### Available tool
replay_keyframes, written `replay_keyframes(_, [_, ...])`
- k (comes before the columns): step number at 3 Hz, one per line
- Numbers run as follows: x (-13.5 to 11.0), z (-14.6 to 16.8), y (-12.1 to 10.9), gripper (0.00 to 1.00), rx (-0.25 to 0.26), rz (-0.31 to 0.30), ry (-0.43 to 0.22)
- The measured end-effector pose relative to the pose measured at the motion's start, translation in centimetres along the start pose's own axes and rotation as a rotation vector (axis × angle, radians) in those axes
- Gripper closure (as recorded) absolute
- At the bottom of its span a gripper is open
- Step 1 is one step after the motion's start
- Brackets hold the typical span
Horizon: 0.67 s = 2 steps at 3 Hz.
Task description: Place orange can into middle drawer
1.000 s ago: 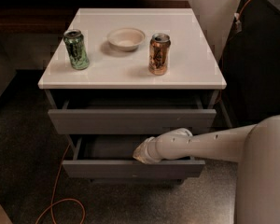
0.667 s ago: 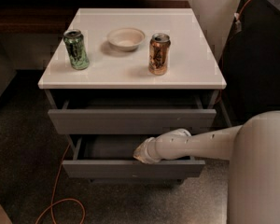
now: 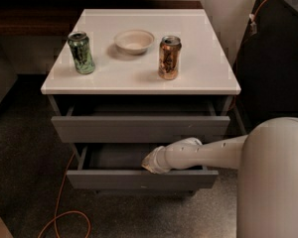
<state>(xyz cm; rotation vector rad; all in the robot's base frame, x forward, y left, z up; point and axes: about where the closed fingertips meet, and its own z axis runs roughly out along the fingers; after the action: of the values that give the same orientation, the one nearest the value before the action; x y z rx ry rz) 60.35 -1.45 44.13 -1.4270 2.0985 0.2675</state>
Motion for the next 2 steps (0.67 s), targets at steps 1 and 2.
replay_keyframes(1, [-0.2,-0.19,-0.02,1.0,-0.003,0.005,-0.001])
replay_keyframes(2, [-0.2,-0.19,0.03,1.0,-0.004,0.005,-0.001])
